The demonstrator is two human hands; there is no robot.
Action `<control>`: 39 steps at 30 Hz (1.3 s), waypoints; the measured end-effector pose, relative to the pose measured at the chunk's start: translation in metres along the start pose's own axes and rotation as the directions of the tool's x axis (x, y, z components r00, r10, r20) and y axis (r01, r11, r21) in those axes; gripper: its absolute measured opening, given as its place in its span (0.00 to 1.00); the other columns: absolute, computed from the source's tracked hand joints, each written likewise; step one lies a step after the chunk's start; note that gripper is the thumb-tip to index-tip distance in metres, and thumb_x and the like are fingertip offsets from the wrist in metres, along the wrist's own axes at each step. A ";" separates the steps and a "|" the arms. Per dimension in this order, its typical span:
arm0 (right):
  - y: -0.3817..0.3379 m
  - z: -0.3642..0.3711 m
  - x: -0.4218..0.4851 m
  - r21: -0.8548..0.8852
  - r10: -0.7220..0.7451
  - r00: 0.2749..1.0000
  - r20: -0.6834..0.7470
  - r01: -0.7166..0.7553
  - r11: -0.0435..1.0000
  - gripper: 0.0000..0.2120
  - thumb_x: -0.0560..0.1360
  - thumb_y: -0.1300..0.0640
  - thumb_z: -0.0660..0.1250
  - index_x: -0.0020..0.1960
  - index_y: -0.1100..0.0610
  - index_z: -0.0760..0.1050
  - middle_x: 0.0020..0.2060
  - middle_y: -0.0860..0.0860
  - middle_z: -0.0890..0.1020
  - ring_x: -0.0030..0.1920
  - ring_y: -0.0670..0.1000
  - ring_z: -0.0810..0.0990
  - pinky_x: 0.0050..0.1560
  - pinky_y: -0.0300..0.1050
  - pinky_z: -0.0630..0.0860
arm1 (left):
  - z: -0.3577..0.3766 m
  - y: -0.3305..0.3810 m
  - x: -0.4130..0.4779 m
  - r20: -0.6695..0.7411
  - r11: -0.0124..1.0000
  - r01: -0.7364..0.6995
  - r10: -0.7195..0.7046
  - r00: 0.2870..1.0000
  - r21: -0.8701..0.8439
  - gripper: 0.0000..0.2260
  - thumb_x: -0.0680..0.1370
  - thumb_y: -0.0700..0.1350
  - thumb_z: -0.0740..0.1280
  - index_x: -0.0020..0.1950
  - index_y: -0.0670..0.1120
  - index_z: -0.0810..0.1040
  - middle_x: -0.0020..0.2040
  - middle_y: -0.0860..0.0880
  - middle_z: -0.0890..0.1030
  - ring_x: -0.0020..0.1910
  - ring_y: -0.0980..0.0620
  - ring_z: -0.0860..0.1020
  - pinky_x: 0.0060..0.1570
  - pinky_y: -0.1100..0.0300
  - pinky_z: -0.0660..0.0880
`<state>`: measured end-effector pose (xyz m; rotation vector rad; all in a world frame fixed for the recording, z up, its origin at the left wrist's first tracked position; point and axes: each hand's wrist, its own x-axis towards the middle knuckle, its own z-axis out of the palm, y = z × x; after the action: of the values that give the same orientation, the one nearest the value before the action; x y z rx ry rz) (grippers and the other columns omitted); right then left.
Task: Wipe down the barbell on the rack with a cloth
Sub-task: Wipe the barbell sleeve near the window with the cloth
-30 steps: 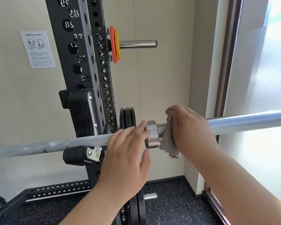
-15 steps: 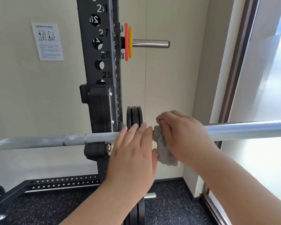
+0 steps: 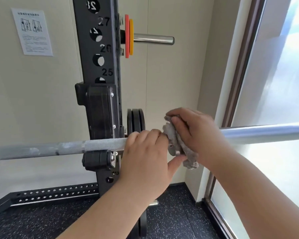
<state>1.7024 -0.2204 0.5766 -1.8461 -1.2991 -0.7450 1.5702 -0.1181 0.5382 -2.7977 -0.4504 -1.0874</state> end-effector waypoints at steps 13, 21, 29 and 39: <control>-0.005 0.001 0.012 -0.114 0.117 0.980 0.159 -0.099 0.988 0.14 0.81 0.40 0.58 0.56 0.41 0.80 0.47 0.38 0.83 0.48 0.43 0.79 0.48 0.45 0.76 | 0.020 -0.008 -0.004 -0.065 0.999 -0.042 0.040 0.997 -0.016 0.18 0.76 0.59 0.68 0.61 0.51 0.77 0.55 0.55 0.78 0.56 0.49 0.76 0.63 0.52 0.69; 0.001 0.001 0.004 -0.159 0.125 0.992 0.025 -0.119 0.980 0.13 0.83 0.47 0.60 0.48 0.47 0.82 0.39 0.42 0.84 0.40 0.52 0.81 0.44 0.50 0.78 | -0.030 -0.025 -0.012 -0.062 0.983 -0.157 0.151 0.987 -0.092 0.16 0.81 0.56 0.60 0.59 0.51 0.82 0.56 0.56 0.81 0.58 0.53 0.78 0.60 0.55 0.77; -0.076 0.040 0.013 -0.328 0.042 0.976 0.214 0.031 0.944 0.05 0.84 0.52 0.62 0.54 0.49 0.77 0.41 0.46 0.81 0.37 0.55 0.79 0.37 0.51 0.80 | -0.078 -0.104 -0.025 -0.155 0.998 0.060 -0.064 0.986 -0.027 0.15 0.82 0.51 0.58 0.41 0.53 0.80 0.36 0.57 0.79 0.38 0.52 0.76 0.42 0.51 0.74; -0.061 0.027 0.000 -0.704 0.178 0.962 0.207 0.020 0.710 0.30 0.86 0.39 0.44 0.51 0.44 0.84 0.43 0.49 0.80 0.56 0.60 0.78 0.80 0.63 0.53 | -0.090 -0.200 -0.057 -0.195 0.978 0.163 -0.136 0.971 0.133 0.17 0.82 0.58 0.57 0.48 0.53 0.83 0.43 0.55 0.84 0.43 0.44 0.80 0.45 0.48 0.74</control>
<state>1.6454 -0.1856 0.5767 -2.6783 -1.1579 -1.0815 1.4108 0.0409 0.5646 -2.5402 -0.7001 -1.2729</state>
